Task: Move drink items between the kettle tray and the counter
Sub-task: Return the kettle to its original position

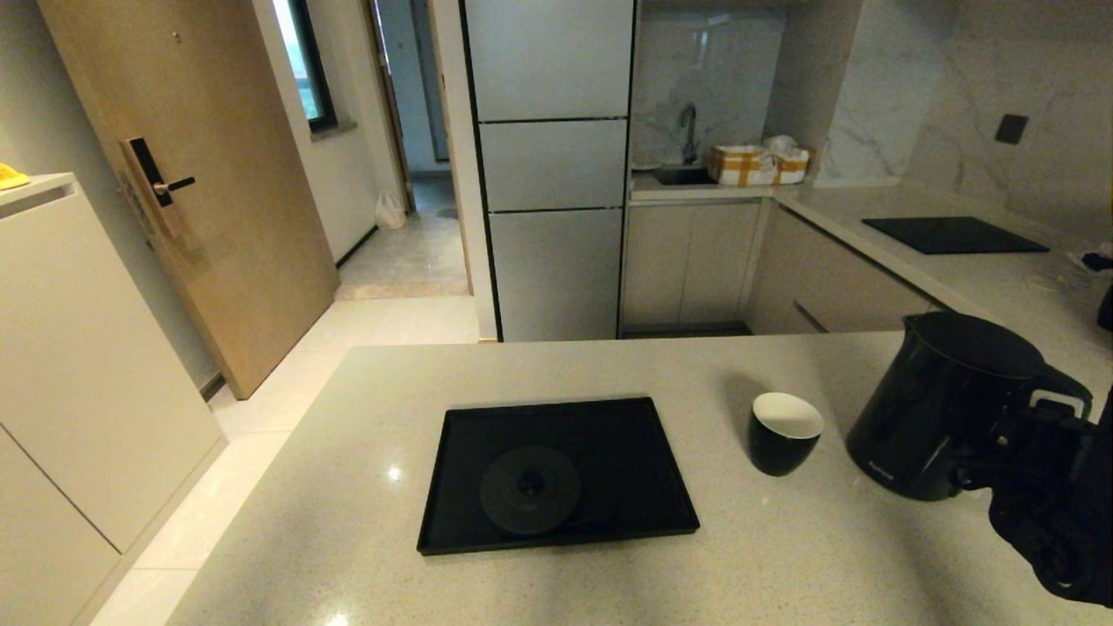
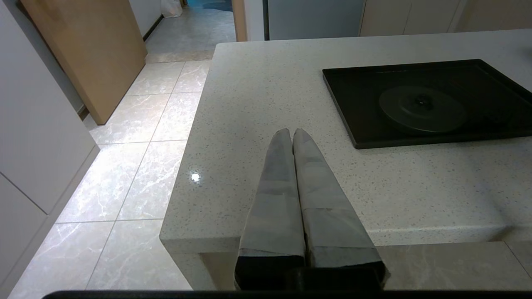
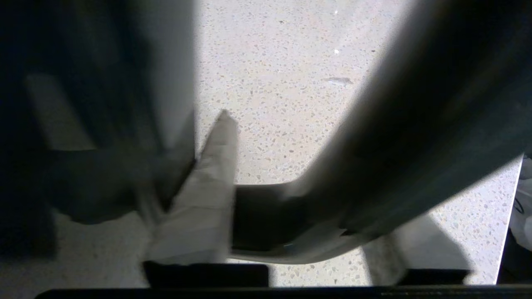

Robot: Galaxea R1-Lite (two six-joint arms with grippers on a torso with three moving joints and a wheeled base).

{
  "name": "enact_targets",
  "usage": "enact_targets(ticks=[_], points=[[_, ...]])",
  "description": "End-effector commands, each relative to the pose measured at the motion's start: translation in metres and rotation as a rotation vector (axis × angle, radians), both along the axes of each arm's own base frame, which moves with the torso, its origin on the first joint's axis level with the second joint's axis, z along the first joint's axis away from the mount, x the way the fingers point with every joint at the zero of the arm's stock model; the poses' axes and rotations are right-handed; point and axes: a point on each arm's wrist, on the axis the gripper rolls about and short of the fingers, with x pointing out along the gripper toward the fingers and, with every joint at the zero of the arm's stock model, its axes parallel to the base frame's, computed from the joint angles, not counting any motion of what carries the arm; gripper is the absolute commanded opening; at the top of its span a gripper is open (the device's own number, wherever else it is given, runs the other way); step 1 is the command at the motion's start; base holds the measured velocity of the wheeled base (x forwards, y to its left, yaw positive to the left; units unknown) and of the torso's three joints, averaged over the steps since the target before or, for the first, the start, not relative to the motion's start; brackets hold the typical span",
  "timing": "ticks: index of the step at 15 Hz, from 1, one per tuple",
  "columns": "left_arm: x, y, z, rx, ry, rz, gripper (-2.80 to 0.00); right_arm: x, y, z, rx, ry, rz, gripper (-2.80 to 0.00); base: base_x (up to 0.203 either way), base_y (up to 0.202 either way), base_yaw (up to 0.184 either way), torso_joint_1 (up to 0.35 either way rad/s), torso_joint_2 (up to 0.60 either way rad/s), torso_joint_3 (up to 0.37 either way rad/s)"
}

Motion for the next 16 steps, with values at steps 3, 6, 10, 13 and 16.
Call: enact_targets(ticks=[3,6,10,13,16], points=[[0.0,0.0,0.0,0.0,0.0,0.0,-2.8,0.002,-0.001,0.001,-0.007,-0.014,-0.007,-2.8,0.0,0.0,0.0,0.0,0.0,0.0],[0.0,0.0,0.0,0.0,0.0,0.0,-2.8,0.003,-0.001,0.001,-0.007,-0.018,-0.007,-2.8,0.0,0.0,0.0,0.0,0.0,0.0],[0.0,0.0,0.0,0.0,0.0,0.0,-2.8,0.009,-0.003,0.025,-0.015,-0.133,-0.012,-2.8,0.0,0.0,0.0,0.0,0.0,0.0],[0.0,0.0,0.0,0.0,0.0,0.0,-2.8,0.01,-0.003,0.041,-0.02,-0.186,0.019,-2.8,0.0,0.0,0.0,0.0,0.0,0.0],[0.0,0.0,0.0,0.0,0.0,0.0,-2.8,0.005,0.0,0.07,-0.037,-0.259,0.075,-2.8,0.0,0.0,0.0,0.0,0.0,0.0]])
